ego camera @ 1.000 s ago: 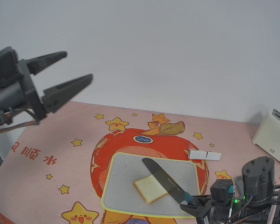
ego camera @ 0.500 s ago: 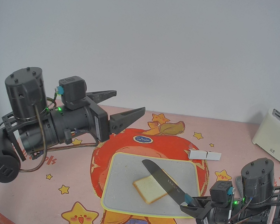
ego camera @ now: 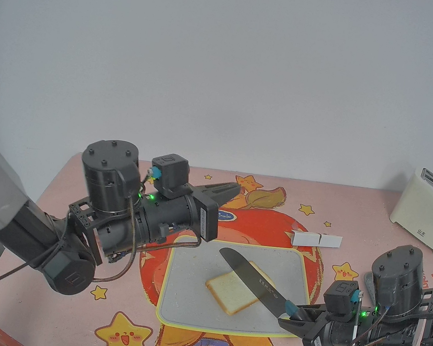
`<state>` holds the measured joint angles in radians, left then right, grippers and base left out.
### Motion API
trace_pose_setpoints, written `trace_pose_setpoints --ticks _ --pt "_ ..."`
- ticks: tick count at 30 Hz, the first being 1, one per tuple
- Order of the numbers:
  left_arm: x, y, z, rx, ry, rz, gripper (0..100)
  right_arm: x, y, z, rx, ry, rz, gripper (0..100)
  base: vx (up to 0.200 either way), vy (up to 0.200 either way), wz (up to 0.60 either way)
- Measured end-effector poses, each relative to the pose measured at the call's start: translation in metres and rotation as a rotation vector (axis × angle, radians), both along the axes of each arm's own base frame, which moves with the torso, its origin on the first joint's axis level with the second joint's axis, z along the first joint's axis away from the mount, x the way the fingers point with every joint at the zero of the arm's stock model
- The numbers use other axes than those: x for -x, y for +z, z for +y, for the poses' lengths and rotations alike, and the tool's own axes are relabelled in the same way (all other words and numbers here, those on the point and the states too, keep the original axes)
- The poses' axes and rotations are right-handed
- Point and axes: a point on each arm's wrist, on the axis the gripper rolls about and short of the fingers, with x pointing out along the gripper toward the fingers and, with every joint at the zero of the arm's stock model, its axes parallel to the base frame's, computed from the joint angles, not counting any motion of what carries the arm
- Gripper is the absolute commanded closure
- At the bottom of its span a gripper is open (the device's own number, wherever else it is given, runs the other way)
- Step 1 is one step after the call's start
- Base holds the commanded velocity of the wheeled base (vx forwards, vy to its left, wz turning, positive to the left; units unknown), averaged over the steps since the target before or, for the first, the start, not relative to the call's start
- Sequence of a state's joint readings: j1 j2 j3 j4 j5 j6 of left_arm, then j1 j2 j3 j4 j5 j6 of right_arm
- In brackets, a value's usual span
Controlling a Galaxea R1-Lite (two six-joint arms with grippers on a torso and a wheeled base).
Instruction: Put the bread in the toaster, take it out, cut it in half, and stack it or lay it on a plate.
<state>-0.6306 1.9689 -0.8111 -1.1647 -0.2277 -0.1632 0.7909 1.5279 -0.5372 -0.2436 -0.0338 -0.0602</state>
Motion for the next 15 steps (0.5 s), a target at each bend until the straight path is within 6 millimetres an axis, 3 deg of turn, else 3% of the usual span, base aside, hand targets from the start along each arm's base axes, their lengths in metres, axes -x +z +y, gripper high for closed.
trace_pose_setpoints --ticks 7,15 --pt "-0.001 -0.018 -0.011 0.001 -0.074 0.002 100 0.0 -0.001 0.0 0.003 0.0 0.003 100 0.0 0.0 0.0" --pt "0.007 -0.041 -0.009 -0.042 -0.11 0.075 100 0.0 -0.002 0.0 0.006 0.001 0.005 100 0.0 0.0 0.0"
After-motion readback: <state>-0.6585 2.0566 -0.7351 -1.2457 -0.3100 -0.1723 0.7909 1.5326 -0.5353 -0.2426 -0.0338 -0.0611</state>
